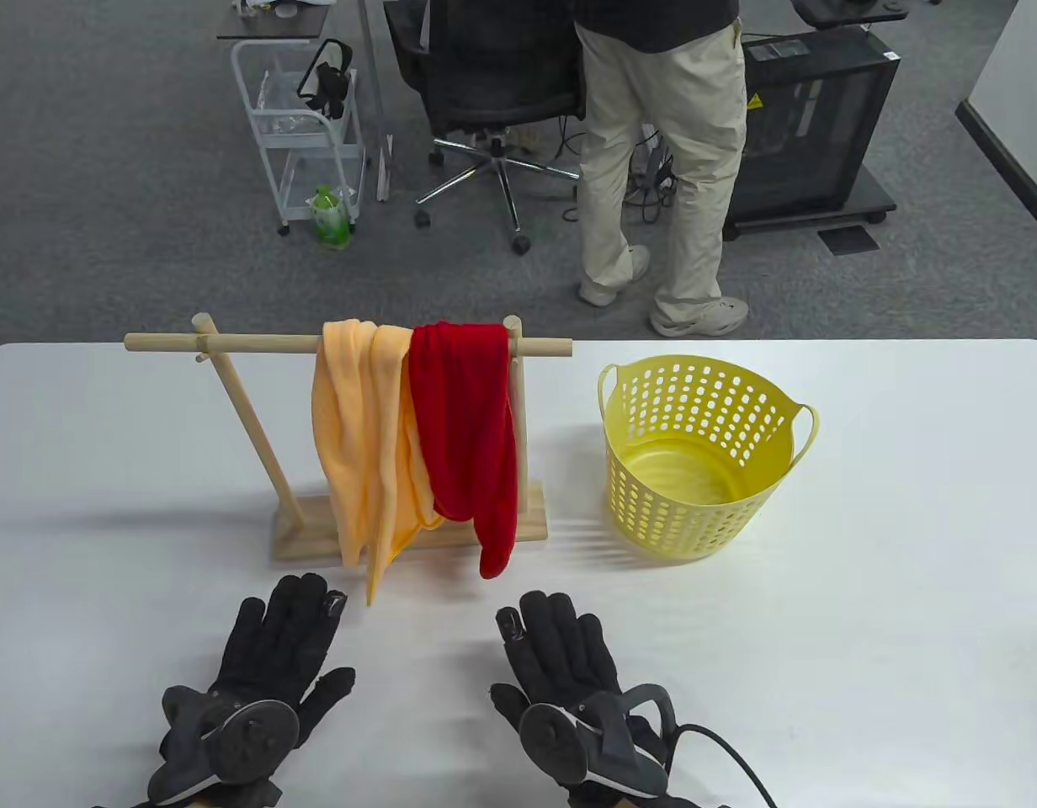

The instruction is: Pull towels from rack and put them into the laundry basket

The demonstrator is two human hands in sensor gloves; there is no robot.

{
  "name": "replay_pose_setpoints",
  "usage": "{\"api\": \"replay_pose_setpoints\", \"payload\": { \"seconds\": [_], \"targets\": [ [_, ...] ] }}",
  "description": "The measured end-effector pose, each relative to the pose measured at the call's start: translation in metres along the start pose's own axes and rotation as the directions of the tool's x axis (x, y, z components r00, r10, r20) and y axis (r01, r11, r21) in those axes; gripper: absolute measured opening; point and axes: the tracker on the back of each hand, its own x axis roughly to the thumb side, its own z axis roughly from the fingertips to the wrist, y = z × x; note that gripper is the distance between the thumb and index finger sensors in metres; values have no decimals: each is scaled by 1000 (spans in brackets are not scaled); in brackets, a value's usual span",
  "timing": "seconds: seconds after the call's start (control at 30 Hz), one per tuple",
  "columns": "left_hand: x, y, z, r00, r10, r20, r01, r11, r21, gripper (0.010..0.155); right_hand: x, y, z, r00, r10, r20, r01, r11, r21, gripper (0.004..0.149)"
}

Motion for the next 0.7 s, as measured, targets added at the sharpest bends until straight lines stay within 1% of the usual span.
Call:
{"api": "replay_pose_setpoints", "payload": {
  "seconds": [0.7],
  "targets": [
    [3,0,0,1000,-20,6,20,1000,-3,76,1,0,1,1000,-23,6,23,1000,10,72]
  ]
}}
